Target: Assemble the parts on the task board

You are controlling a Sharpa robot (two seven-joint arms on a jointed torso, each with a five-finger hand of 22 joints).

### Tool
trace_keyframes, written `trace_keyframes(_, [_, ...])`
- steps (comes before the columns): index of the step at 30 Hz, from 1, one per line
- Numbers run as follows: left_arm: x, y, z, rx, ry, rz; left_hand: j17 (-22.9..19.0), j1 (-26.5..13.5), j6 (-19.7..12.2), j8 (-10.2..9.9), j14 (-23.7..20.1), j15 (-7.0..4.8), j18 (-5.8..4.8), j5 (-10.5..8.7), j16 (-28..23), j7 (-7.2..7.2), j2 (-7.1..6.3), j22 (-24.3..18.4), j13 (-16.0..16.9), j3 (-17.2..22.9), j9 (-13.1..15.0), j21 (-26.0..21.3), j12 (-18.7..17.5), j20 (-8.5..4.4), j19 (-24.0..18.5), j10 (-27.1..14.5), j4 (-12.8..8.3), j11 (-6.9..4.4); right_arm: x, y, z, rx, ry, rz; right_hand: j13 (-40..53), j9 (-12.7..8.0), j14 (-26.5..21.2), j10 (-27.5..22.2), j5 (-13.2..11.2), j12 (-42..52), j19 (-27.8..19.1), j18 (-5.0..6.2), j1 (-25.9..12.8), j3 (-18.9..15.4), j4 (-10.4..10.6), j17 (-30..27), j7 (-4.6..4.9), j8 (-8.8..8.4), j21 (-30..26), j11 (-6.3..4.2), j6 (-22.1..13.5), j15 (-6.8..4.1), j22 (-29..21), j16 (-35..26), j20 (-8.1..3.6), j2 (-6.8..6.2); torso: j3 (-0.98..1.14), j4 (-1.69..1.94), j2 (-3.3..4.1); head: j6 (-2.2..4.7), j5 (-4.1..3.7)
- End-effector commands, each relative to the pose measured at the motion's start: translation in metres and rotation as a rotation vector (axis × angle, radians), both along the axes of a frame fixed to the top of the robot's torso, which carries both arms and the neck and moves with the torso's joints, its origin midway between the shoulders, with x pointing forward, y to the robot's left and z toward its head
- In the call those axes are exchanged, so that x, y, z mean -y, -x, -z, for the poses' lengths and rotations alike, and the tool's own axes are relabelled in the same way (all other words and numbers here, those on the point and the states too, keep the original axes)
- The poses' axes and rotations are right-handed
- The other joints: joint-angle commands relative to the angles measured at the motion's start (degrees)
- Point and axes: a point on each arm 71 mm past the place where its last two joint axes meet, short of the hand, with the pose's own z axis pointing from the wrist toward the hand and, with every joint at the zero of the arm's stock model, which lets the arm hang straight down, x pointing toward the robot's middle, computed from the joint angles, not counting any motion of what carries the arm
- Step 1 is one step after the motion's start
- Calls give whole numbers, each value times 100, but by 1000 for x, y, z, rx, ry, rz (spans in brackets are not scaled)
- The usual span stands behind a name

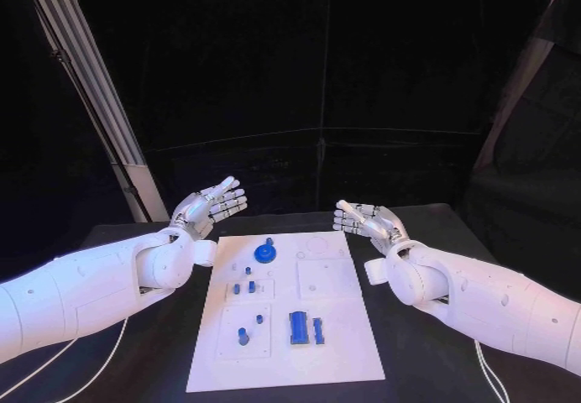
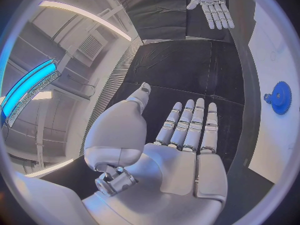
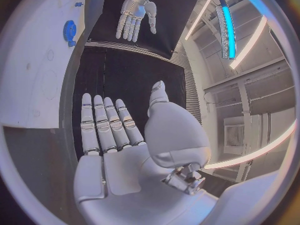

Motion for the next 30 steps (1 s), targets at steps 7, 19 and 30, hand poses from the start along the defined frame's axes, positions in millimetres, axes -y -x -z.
trace_keyframes(7, [16,17,0,7,-100,-61,-138,-2528,-1668,-139,-1657,-380,-373,-127,-346,-669,166,-470,-132,-409,-131,-123,-430,-589,-1299,-1739,-151,-425,-14,11,-29,40,-13,106,-131,-144,-2025,-2000,-120,-128,-1761,-390,-2775,609,-697,-146,-384,-130,-613,-392,-1851,-726,-598,-128,-535,-192,7,221,-78,217,178])
trace_keyframes(19, [41,52,-13,54,-242,-194,-138,-3678,-2426,-139,-2407,-824,-838,-127,-760,-669,166,-1019,-132,-895,-131,-123,-430,-861,-1885,-2525,-151,-919,-24,32,-51,44,2,203,-131,-144,-2946,-2903,-120,-128,-2560,-885,-4036,885,-697,-146,-839,-130,-613,-857,-2693,-726,-869,-128,-1171,-192,7,221,-78,217,178])
trace_keyframes(30, [47,62,-19,75,-275,-237,-138,-4367,-2883,-139,-2866,-824,-838,-127,-760,-669,166,-1019,-132,-895,-131,-123,-430,-1280,-2243,-3004,-151,-919,-24,32,-51,44,3,204,-131,-144,-3503,-3462,-120,-128,-3033,-885,-4804,1344,-697,-146,-839,-130,-613,-857,-3203,-726,-1309,-128,-1171,-192,7,221,-78,217,178])
